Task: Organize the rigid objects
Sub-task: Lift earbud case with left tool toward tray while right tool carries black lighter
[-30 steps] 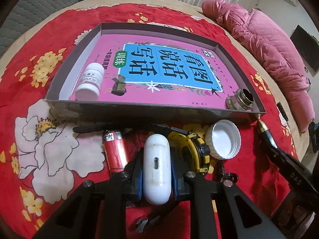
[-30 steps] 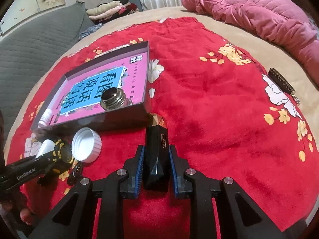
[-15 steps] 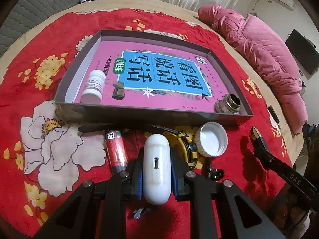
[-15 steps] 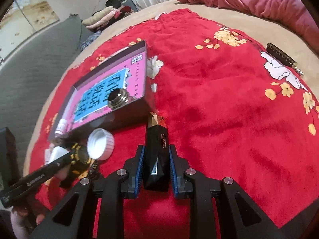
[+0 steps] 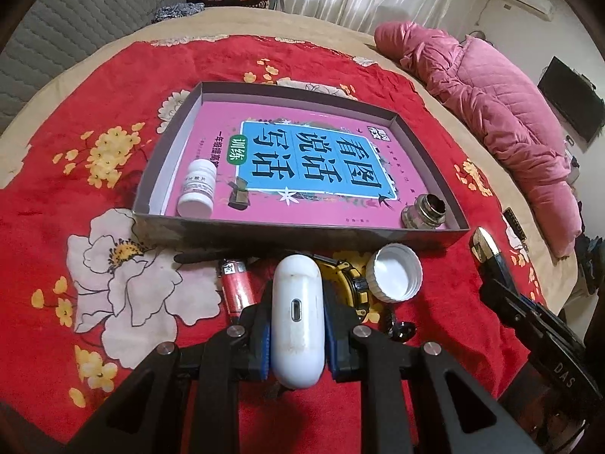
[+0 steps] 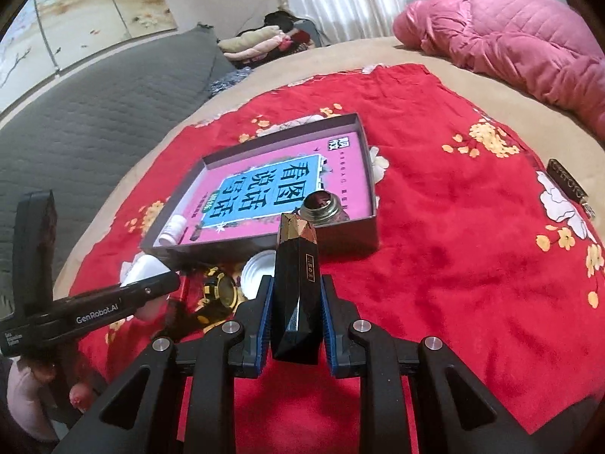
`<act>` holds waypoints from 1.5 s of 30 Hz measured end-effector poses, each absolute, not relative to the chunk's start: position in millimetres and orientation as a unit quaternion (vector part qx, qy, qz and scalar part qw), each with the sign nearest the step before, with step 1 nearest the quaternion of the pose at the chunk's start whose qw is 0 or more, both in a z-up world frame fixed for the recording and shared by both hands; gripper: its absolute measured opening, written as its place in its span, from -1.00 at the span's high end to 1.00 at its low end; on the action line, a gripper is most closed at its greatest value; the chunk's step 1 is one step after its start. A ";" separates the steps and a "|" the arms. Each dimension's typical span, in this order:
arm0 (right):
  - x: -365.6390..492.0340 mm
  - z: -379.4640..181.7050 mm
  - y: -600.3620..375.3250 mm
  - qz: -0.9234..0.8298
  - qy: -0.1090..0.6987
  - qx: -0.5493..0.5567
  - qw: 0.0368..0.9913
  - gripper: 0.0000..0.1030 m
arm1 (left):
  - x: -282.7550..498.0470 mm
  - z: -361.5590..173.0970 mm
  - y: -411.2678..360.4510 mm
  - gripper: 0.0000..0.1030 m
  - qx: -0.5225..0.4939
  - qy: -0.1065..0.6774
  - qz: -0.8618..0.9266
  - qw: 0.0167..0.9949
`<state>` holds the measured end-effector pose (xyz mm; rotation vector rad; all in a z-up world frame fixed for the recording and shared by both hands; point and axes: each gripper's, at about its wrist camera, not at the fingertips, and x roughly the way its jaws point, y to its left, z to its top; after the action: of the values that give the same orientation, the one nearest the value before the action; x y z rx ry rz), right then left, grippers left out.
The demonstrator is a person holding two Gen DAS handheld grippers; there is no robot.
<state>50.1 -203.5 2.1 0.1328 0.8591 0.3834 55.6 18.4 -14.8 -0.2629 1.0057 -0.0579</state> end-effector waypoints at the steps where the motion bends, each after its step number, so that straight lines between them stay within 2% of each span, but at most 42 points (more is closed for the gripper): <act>1: 50.2 2.2 -204.4 0.185 0.414 0.064 0.889 0.55 | 55.6 -14.7 18.3 0.58 -0.126 0.480 -0.028 0.868; 21: 63.1 8.8 -160.7 0.247 0.363 0.003 0.898 0.55 | 67.7 -2.0 19.4 0.58 -0.126 0.449 -0.035 0.884; 45: 111.9 9.4 -142.7 0.272 0.331 0.016 0.903 0.55 | 102.9 -2.6 28.9 0.58 -0.124 0.443 -0.016 0.888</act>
<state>111.9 -142.7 9.4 0.0325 0.6846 0.5630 102.9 28.9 -2.6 -0.2578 0.9209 -0.0336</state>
